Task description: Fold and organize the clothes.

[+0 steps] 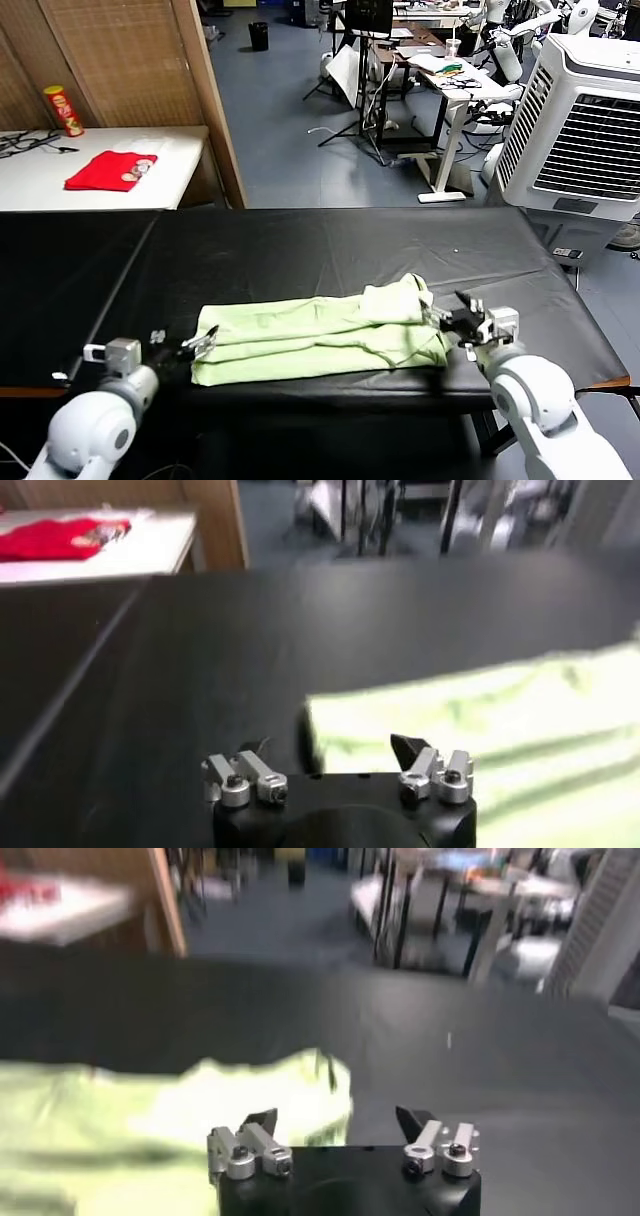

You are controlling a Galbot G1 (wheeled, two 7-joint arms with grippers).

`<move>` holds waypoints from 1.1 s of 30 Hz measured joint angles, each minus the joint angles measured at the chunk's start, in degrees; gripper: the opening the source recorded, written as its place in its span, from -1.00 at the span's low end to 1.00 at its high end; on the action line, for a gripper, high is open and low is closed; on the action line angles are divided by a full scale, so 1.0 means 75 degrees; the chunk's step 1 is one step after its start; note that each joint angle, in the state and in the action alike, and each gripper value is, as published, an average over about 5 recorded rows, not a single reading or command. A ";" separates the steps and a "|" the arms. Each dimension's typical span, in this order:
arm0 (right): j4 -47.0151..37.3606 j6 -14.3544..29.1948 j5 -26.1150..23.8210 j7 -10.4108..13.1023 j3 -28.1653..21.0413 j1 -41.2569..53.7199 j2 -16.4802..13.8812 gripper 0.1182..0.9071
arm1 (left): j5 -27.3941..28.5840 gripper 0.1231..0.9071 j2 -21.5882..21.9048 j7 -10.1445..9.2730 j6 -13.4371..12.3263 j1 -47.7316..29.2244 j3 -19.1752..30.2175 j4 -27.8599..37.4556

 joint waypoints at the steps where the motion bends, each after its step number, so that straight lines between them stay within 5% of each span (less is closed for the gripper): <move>1: -0.0166 0.0020 -0.0036 -0.0002 -0.0065 0.0110 0.0049 0.72 | -0.0015 0.72 -0.0072 -0.0002 -0.0022 -0.0124 0.0059 0.0120; 8: -0.0999 0.0128 -0.0229 -0.0115 -0.0268 0.0506 0.0358 0.61 | -0.0036 0.72 -0.0446 -0.0015 -0.0077 -0.0714 0.0301 0.0866; 12: -0.1206 0.0220 -0.0344 -0.0132 -0.0272 0.0525 0.0504 0.15 | -0.0033 0.61 -0.0535 -0.0005 -0.0086 -0.0881 0.0333 0.1231; 16: -0.1289 0.0407 -0.0556 0.0000 -0.0263 0.0452 0.0665 -0.40 | 0.0014 0.14 -0.0623 -0.0002 -0.0139 -0.0995 0.0351 0.1491; 21: -0.1297 0.0841 -0.0827 0.0524 -0.0246 0.0299 0.0899 -0.92 | 0.0602 -0.59 -0.0816 -0.0105 -0.0352 -0.1073 0.0418 0.1726; 26: -0.1334 0.1063 -0.0948 0.1001 -0.0176 0.0172 0.1225 -0.99 | 0.1469 -0.97 -0.1090 -0.0142 -0.0882 -0.1181 0.0556 0.1920; 33: -0.1228 0.1049 -0.0944 0.0940 0.0015 -0.0038 0.1446 -0.99 | 0.2004 -0.98 -0.1274 -0.0100 -0.1331 -0.1579 0.0811 0.2242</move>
